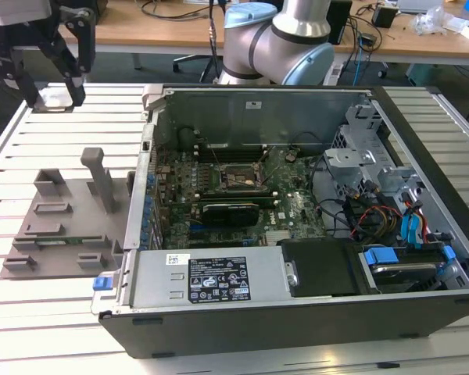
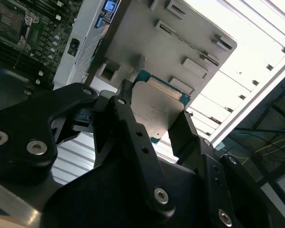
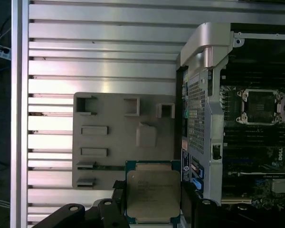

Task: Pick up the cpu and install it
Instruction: 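Pick up the cpu and move it towards the insertion slot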

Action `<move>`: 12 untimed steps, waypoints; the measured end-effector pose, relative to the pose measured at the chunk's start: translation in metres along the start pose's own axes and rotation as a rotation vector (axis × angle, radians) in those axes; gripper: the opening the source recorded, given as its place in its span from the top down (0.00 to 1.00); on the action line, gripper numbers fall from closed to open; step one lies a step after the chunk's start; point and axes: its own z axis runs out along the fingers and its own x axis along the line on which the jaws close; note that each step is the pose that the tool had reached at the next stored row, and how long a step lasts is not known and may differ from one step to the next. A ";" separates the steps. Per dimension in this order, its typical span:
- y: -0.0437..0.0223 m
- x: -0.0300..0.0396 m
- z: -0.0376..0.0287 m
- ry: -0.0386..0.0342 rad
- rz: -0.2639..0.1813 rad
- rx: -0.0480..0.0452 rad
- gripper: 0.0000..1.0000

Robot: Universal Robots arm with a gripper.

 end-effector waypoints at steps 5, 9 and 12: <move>-0.0002 -0.0116 0.0041 -0.0001 0.000 -0.0001 0.45; -0.0005 -0.0298 0.0077 0.0001 0.000 0.0000 0.45; -0.0007 -0.0383 0.0100 0.0002 0.000 0.0001 0.45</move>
